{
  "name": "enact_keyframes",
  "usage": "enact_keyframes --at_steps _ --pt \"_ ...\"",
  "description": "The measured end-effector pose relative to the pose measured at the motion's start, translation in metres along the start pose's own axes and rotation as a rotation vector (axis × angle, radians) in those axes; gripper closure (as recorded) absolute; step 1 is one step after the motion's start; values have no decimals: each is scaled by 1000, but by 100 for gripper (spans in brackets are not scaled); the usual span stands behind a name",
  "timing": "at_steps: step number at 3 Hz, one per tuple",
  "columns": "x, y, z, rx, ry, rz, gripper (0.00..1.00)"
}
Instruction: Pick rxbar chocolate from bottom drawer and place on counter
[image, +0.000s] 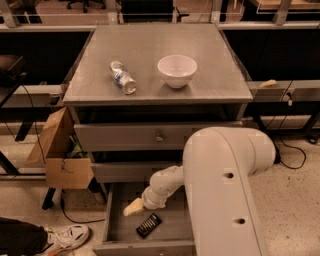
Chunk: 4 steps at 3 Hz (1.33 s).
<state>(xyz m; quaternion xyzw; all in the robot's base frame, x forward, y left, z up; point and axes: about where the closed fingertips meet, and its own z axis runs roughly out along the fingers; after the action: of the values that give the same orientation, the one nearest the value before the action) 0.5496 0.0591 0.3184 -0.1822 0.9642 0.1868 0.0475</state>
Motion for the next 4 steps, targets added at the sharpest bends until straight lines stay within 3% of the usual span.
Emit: enact_keyframes --at_steps 1,3,4 --pt "17 -3 21 -10 29 18 0" --pt "17 -5 19 -14 12 16 0" --pt "17 -11 20 37 -6 34 0"
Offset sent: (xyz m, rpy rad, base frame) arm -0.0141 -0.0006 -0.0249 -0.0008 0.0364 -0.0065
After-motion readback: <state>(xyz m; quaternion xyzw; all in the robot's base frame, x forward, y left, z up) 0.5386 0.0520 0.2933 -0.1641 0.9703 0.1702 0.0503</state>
